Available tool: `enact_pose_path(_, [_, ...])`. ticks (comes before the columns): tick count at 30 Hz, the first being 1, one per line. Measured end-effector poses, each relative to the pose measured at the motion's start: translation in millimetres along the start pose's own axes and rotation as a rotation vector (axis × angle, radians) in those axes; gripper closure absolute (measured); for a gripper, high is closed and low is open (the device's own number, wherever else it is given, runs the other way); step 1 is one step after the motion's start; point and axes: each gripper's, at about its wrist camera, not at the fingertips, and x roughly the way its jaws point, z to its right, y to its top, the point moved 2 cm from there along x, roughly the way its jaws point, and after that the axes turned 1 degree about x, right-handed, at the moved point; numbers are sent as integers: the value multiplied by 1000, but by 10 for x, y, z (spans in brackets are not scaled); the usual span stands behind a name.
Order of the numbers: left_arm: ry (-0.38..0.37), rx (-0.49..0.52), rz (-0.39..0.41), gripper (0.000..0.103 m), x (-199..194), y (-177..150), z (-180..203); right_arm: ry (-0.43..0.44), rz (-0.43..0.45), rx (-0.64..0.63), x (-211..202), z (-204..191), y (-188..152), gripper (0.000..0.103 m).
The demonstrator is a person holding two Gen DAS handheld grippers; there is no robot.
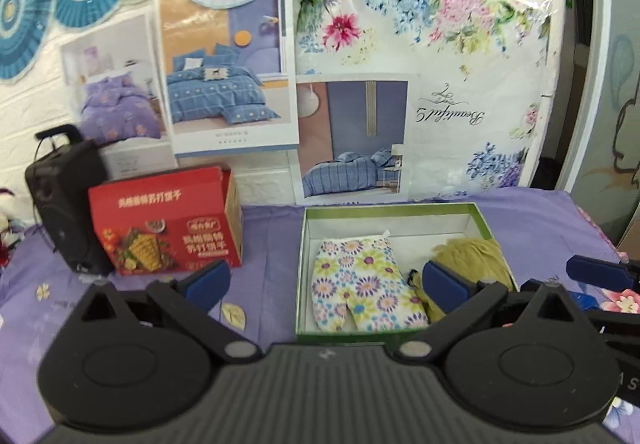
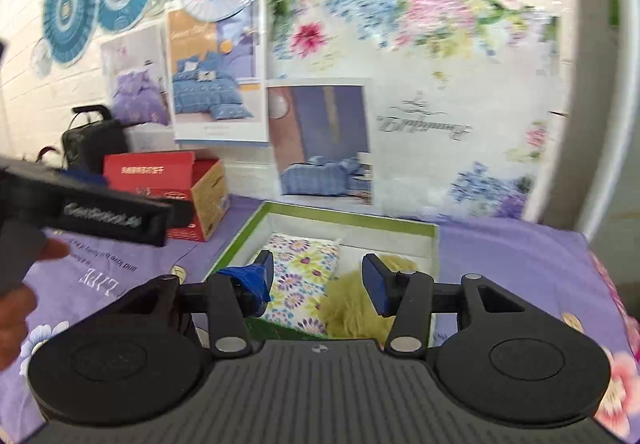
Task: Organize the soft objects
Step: 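Move both tools toward the pink lace pouch with pearls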
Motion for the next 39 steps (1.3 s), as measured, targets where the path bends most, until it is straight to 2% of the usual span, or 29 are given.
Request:
enact_pose_path(3, [-58,-115,72,1,-302,-321,-86,41,-20,33,-204,-52,-281,69])
enact_pose_path(5, [-41,-167,105,1,-455,-517,-116,21,-15,33,-326,-90,-497,69])
enact_pose_path(9, [-1,-158,118,1,-623,-815,-124,-12,-29,91,-471,-108,-918,69])
enact_pose_path(11, [-9,-145,96,1,-665,-978,-143,-39,-23,127,-510,-101,-1106,69])
enact_pose_path(14, [-46,-146,23,1,-660,-1214,-190,-88,4,169,-552,-76,-1353,69])
enact_pose_path(16, [-39,-166,-21,1,-637,-1384,-231,-104,4,191,-557,-72,-1488,68])
enact_pose_path(18, [-28,-161,-58,1,-623,-1574,-264,-79,2,202,-564,-82,-1622,68])
enact_pose_path(23, [-29,-100,-173,1,-563,-2076,-311,-25,-67,166,-547,-231,-1924,67])
enact_pose_path(27, [-65,-87,-268,1,-544,-2407,-307,22,-136,150,-529,-321,-2111,66])
enact_pose_path(29, [-89,-70,-297,1,-535,-2475,-285,26,-150,139,-564,-354,-2175,66])
enact_pose_path(33, [-124,-44,-309,1,-557,-2498,-225,-38,-145,39,-582,-353,-2145,65])
enact_pose_path(36, [-97,-41,-295,1,-538,-2452,-227,-50,-153,-8,-532,-310,-2100,65])
enact_pose_path(39, [-69,-45,-302,1,-486,-2419,-256,-14,-141,-21,-459,-327,-2039,64])
